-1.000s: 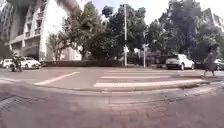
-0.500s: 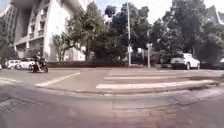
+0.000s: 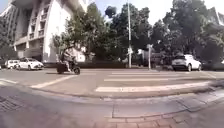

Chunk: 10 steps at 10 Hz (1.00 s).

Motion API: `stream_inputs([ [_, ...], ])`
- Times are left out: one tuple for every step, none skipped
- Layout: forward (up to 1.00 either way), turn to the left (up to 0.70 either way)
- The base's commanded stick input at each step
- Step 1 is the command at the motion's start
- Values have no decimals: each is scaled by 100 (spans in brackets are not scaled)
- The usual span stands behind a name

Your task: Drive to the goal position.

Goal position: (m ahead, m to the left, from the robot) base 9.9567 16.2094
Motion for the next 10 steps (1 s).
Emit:
stream_inputs([
  [45,27],
  [45,27],
  [45,27],
  [45,27],
  [45,27],
  [45,27],
  [45,27],
  [45,27],
  [45,27],
  [45,27],
])
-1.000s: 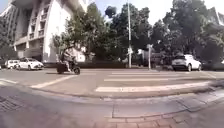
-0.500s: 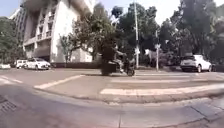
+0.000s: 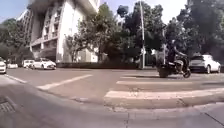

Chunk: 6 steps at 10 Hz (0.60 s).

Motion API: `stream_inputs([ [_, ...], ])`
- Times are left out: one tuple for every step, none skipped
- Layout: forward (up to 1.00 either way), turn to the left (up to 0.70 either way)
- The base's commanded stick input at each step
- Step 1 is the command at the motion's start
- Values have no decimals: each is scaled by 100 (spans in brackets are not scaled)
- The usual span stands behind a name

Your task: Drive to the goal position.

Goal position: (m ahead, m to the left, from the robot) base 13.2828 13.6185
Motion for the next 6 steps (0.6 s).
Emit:
stream_inputs([
  [45,27],
  [45,27],
  [45,27],
  [45,27],
  [45,27],
  [45,27],
])
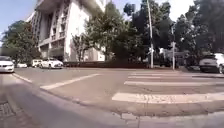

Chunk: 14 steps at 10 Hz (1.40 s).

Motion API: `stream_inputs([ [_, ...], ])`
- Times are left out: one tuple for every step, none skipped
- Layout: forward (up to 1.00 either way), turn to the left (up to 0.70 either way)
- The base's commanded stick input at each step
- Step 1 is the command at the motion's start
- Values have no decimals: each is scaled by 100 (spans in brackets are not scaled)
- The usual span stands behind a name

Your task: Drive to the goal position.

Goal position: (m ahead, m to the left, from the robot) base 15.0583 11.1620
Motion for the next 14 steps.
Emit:
stream_inputs([
  [45,27],
  [45,27],
  [45,27],
  [45,27],
  [45,27],
  [45,22],
  [45,0],
  [45,0],
  [45,0],
  [45,0],
  [45,0],
  [45,0],
  [45,0],
  [45,0],
])
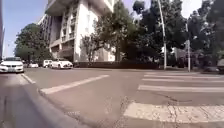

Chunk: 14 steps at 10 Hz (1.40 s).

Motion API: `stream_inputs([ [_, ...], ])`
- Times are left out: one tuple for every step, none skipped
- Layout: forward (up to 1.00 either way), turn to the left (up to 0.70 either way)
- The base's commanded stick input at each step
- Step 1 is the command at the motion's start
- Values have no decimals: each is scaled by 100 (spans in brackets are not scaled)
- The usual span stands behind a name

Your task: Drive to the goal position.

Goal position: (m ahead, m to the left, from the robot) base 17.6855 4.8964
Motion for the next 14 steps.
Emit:
stream_inputs([
  [45,0],
  [45,0],
  [45,0],
  [45,0],
  [45,0],
  [45,0],
  [45,0],
  [45,0],
  [45,0],
  [45,0],
  [45,0],
  [45,0],
  [45,0],
  [45,0],
])
